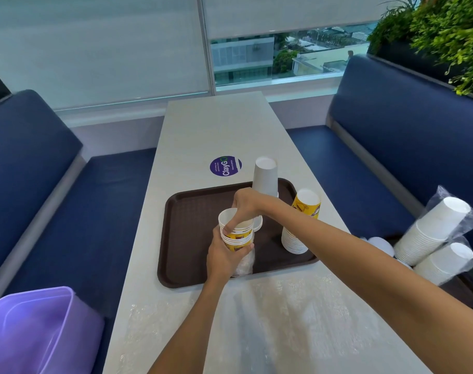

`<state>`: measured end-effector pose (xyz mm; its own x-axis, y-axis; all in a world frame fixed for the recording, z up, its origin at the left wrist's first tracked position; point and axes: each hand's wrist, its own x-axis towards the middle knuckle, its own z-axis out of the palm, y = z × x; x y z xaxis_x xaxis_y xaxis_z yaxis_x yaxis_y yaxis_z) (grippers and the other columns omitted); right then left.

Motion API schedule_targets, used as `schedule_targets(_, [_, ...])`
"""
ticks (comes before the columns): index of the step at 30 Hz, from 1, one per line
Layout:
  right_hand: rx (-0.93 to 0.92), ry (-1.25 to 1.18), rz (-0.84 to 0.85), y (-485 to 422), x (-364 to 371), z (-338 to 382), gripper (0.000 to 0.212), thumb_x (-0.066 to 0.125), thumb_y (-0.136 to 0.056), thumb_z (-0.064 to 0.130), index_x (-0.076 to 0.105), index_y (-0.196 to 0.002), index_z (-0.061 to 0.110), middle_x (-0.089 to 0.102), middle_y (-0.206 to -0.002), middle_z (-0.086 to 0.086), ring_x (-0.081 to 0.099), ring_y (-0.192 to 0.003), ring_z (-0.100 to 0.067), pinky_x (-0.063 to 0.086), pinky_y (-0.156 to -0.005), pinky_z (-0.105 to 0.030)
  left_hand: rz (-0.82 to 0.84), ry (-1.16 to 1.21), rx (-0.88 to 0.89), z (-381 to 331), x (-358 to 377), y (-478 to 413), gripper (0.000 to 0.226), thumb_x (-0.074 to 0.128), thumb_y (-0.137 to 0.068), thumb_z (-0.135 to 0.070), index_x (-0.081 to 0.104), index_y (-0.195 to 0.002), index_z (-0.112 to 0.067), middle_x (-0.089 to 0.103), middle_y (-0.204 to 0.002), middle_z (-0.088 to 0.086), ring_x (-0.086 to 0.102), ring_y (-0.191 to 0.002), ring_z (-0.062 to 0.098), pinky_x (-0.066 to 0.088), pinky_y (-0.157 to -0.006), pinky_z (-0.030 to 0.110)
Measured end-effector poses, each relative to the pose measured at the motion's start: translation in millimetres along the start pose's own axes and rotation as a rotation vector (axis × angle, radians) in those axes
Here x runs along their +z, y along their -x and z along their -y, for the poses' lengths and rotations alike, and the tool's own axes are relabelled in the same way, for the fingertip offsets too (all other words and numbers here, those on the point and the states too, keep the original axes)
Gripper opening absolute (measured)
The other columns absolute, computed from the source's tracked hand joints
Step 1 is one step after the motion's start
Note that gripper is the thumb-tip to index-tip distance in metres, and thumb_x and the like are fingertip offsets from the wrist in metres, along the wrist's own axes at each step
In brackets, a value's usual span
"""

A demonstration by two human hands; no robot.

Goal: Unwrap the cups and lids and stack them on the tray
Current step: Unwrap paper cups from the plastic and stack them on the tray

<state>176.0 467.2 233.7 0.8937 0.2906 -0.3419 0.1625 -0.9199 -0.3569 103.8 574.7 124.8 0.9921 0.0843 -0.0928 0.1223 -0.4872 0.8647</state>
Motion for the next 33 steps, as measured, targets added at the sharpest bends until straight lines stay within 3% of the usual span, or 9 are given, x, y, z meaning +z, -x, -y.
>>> schedule_targets(9, [-0.039,-0.076,-0.025,9.1,-19.7,4.8,0.06,0.069,-0.082,0.044,0.05,-0.129,0.012,0.058,-0.125,-0.004,0.057,-0.111,-0.021,0.049,-0.085,-0.027,0.001,0.044,0.011,1.8,-2.5,-2.4,0.085,0.082,-0.071,-0.034,0.034,-0.138,-0.017,0.055,-0.132,0.003,0.055,-0.118,0.021,0.045,-0.097,0.03])
schedule_targets(14, [-0.012,-0.19,-0.094,23.9,-44.9,-1.6,0.055,0.065,-0.085,0.042,0.046,-0.129,0.017,0.05,-0.117,0.0,0.049,-0.101,-0.018,0.045,-0.077,-0.025,0.006,0.089,-0.015,5.0,-6.2,-3.7,0.081,0.082,-0.07,-0.031,0.037,-0.135,-0.016,0.055,-0.131,0.002,0.056,-0.116,0.02,0.043,-0.091,0.024])
schedule_targets(17, [0.044,-0.219,0.009,33.4,-49.0,-8.2,0.058,0.069,-0.083,0.036,0.042,-0.13,0.014,0.048,-0.116,-0.002,0.05,-0.101,-0.021,0.051,-0.069,-0.023,-0.007,0.126,-0.024,6.6,-9.5,-2.5,0.08,0.083,-0.071,-0.028,0.037,-0.135,-0.015,0.057,-0.129,0.003,0.057,-0.114,0.021,0.044,-0.09,0.025])
schedule_targets(21, [0.112,-0.186,0.209,38.8,-34.4,-11.2,0.064,0.071,-0.083,0.033,0.041,-0.134,0.009,0.052,-0.118,-0.006,0.055,-0.1,-0.023,0.053,-0.086,-0.032,-0.005,0.124,-0.052,7.5,-9.9,-2.9,0.082,0.083,-0.07,-0.03,0.036,-0.136,-0.016,0.056,-0.129,0.005,0.056,-0.114,0.023,0.047,-0.095,0.034])
schedule_targets(24, [0.107,-0.158,0.241,41.8,-24.2,-11.6,0.059,0.072,-0.082,0.035,0.049,-0.129,0.009,0.058,-0.117,-0.008,0.058,-0.095,-0.021,0.052,-0.083,-0.028,-0.01,0.098,-0.057,6.5,-9.9,-3.2,0.084,0.083,-0.07,-0.031,0.035,-0.136,-0.016,0.056,-0.13,0.006,0.055,-0.116,0.025,0.048,-0.099,0.039])
schedule_targets(26, [0.085,-0.173,0.178,46.0,-23.3,-14.9,0.05,0.072,-0.081,0.037,0.054,-0.119,0.011,0.06,-0.108,-0.005,0.057,-0.093,-0.019,0.05,-0.074,-0.022,-0.009,0.102,-0.042,6.8,-11.1,-2.7,0.084,0.084,-0.068,-0.031,0.036,-0.136,-0.015,0.056,-0.13,0.006,0.055,-0.116,0.024,0.048,-0.096,0.035])
schedule_targets(28, [0.054,-0.248,0.035,51.7,-27.7,-21.0,0.045,0.073,-0.08,0.037,0.057,-0.115,0.013,0.059,-0.103,-0.001,0.056,-0.094,-0.019,0.048,-0.076,-0.022,-0.011,0.117,-0.021,6.7,-12.1,-2.3,0.084,0.085,-0.067,-0.031,0.038,-0.135,-0.015,0.057,-0.129,0.004,0.056,-0.115,0.023,0.047,-0.092,0.032])
schedule_targets(33, [0.08,-0.597,-0.441,72.3,-44.2,-45.3,0.064,0.075,-0.079,0.031,0.043,-0.132,0.013,0.053,-0.116,0.001,0.051,-0.102,-0.014,0.044,-0.085,-0.026,0.005,0.133,-0.009,1.1,-6.4,0.0,0.085,0.086,-0.067,-0.025,0.037,-0.135,-0.013,0.054,-0.132,0.006,0.052,-0.12,0.025,0.044,-0.098,0.036])
